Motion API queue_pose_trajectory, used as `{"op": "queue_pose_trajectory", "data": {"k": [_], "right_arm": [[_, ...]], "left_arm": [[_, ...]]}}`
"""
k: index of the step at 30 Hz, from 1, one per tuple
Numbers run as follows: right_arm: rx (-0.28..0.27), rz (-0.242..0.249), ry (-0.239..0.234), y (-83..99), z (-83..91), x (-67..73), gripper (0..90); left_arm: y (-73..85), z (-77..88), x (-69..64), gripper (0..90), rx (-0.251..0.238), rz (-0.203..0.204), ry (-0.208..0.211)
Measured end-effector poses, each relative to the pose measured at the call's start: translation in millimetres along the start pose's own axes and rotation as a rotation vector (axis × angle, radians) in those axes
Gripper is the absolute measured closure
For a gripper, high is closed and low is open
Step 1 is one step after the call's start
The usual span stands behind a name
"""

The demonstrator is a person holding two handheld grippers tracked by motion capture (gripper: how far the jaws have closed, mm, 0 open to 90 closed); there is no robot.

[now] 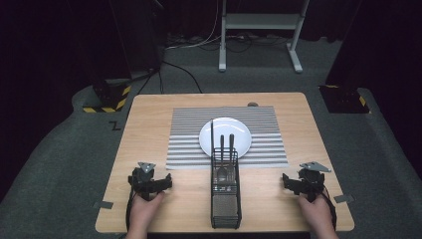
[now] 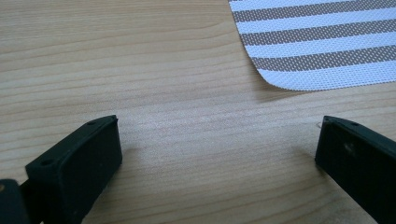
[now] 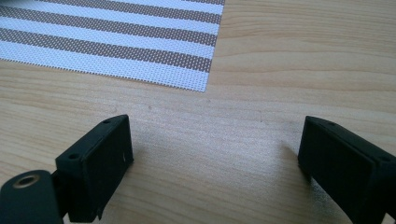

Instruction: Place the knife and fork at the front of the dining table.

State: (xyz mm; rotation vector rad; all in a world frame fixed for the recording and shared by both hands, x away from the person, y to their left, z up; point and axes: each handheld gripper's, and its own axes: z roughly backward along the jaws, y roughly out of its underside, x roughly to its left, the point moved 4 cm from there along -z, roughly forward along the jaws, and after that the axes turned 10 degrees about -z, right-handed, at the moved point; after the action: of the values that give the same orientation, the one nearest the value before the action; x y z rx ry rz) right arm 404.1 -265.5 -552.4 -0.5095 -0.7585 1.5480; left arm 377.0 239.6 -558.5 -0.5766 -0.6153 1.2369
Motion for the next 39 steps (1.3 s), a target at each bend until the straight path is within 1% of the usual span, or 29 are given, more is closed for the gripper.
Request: {"op": "queue_pose_trajectory", "data": {"k": [5,10,18,21,22,23,24,25,26,27,28,30,31,32,33,35,36,37,38,39], "right_arm": [[0.001,0.001,-0.005,1.8,1.4,2.4,9.8],[0.002,0.018,-0.023,1.7,1.3,1.7,9.9],[0.003,0.019,-0.022,1.6,1.3,1.8,9.9],[0.003,0.019,-0.022,1.6,1.3,1.8,9.9],[0.003,0.02,-0.022,1.5,1.2,1.7,9.9],[0.003,0.019,-0.022,1.6,1.3,1.8,9.9],[0.003,0.019,-0.022,1.6,1.3,1.8,9.9],[0.003,0.018,-0.023,1.6,1.2,1.8,9.9],[0.001,0.02,-0.022,1.5,1.1,1.8,9.9],[0.001,0.02,-0.022,1.5,1.1,1.8,9.9],[0.002,0.02,-0.023,1.5,1.1,1.8,9.9],[0.002,0.019,-0.022,1.5,1.1,1.8,9.9],[0.002,0.02,-0.023,1.4,0.9,1.9,9.8],[0.003,0.019,-0.023,1.3,0.9,2.1,9.8],[0.003,0.02,-0.023,1.2,0.7,2.2,9.8],[0.003,0.022,-0.025,1.1,0.5,2.2,9.8],[0.003,0.022,-0.024,1.1,0.5,2.2,9.8],[0.003,0.022,-0.024,1.1,0.5,2.2,9.8],[0.003,0.022,-0.024,1.1,0.5,2.2,9.7],[0.003,0.022,-0.024,1.1,0.5,2.3,9.8]], "left_arm": [[0.7,0.6,-0.4,0.6,-0.003,-0.004,0.006],[1.6,1.5,-0.3,0.6,0.0,-0.014,0.016],[2.3,2.3,-0.9,0.4,-0.005,-0.015,0.022],[2.8,3.1,-1.5,0.4,-0.008,-0.022,0.029],[3.0,5.1,-1.4,0.4,-0.023,-0.031,0.029],[3.0,6.1,-1.9,0.4,-0.04,-0.031,0.026],[3.0,6.1,-1.9,0.4,-0.04,-0.031,0.026],[2.6,8.8,-2.4,0.4,-0.071,-0.043,0.026],[2.6,8.8,-2.4,0.4,-0.071,-0.043,0.026],[3.2,10.0,-2.8,0.4,-0.068,-0.052,0.032],[4.1,13.1,-3.1,0.4,-0.084,-0.053,0.048],[3.5,18.6,-2.6,0.4,-0.123,-0.048,0.057],[2.4,22.1,-2.1,0.4,-0.148,-0.049,0.055],[2.4,22.1,-2.1,0.5,-0.148,-0.049,0.055],[-0.4,29.8,-2.6,0.5,-0.202,-0.037,0.064],[-2.9,35.6,-3.6,0.6,-0.244,-0.029,0.076],[-3.9,37.5,-4.1,0.6,-0.259,-0.028,0.079],[-3.9,37.5,-4.1,0.6,-0.259,-0.028,0.079],[-4.8,39.0,-4.6,0.6,-0.271,-0.024,0.084],[-5.8,41.8,-6.6,0.6,-0.293,-0.016,0.107]]}}
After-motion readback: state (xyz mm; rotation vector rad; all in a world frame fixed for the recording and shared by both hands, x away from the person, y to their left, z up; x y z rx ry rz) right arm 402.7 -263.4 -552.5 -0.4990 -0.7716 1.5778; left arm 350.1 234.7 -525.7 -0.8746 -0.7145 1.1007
